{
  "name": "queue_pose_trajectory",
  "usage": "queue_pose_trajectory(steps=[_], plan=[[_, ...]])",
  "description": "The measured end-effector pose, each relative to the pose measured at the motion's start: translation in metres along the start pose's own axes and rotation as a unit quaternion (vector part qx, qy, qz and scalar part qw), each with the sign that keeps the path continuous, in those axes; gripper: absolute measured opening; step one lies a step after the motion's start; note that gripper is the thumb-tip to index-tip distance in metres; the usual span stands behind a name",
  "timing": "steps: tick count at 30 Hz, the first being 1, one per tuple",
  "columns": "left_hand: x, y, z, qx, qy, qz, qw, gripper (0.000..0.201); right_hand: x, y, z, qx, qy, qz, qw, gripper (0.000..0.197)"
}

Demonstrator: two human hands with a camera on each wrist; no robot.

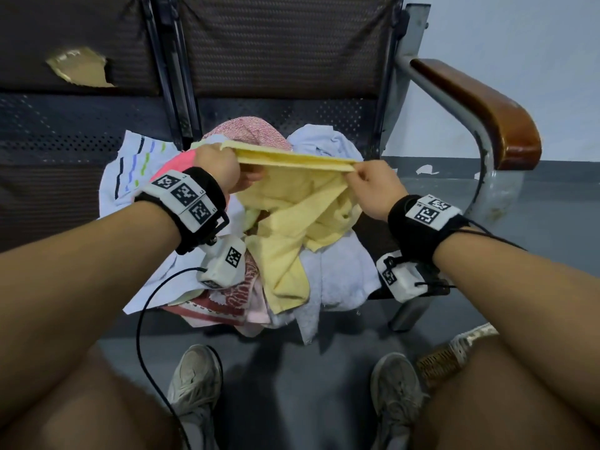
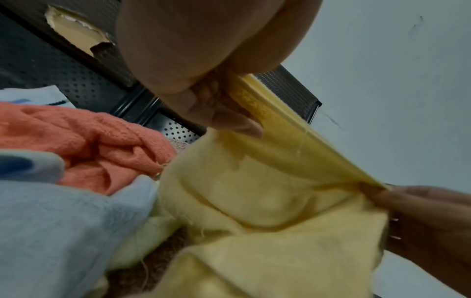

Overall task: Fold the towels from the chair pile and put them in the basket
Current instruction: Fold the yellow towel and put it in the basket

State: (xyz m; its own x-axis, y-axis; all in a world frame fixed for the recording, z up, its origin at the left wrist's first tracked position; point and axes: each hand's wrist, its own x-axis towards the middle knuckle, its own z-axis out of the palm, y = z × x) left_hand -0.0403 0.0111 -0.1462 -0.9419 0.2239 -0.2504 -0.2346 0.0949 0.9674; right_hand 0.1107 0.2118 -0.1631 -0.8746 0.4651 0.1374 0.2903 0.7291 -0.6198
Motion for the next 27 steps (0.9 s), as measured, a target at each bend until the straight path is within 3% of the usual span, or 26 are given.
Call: queue_pose_trajectory(steps=[4,6,9,11,13,15,18,21,24,27], plan=[[0.000,0.004,0.005,-0.014,-0.008,0.021,1.000,0.035,0.008,-0.010,-0.005,0.137,0.070,0.037,0.987,0.039],[0.001,0.003,0.005,-0.020,-0.004,0.044,0.999,0.035,0.008,-0.010,-0.005,0.143,0.077,0.037,0.986,0.044],[0.008,0.000,-0.004,-0.018,0.023,0.049,0.998,0.020,0.003,0.005,-0.011,-0.001,-0.005,-0.043,0.999,0.041],[0.015,-0.001,-0.011,-0.035,0.037,0.046,0.998,0.017,0.000,0.017,-0.012,-0.133,-0.100,-0.082,0.983,0.029],[0.019,-0.002,-0.015,-0.050,0.043,0.049,0.997,0.018,-0.001,0.026,-0.006,-0.225,-0.159,-0.074,0.958,0.026],[0.019,-0.002,-0.015,-0.069,0.053,0.045,0.995,0.018,-0.002,0.031,-0.002,-0.251,-0.166,-0.043,0.953,0.037],[0.017,-0.001,-0.016,-0.059,0.054,0.037,0.996,0.027,-0.002,0.035,-0.002,-0.207,-0.142,0.018,0.968,0.049],[0.017,-0.002,-0.017,-0.048,0.020,-0.004,0.999,0.030,-0.001,0.036,-0.012,-0.120,-0.082,0.020,0.989,0.040],[0.018,-0.008,-0.020,-0.004,-0.003,-0.011,1.000,0.017,0.001,0.036,-0.023,0.000,0.017,0.010,1.000,0.024],[0.018,-0.009,-0.024,0.003,0.008,-0.003,1.000,0.005,0.000,0.038,-0.029,0.005,0.059,0.002,0.998,0.043]])
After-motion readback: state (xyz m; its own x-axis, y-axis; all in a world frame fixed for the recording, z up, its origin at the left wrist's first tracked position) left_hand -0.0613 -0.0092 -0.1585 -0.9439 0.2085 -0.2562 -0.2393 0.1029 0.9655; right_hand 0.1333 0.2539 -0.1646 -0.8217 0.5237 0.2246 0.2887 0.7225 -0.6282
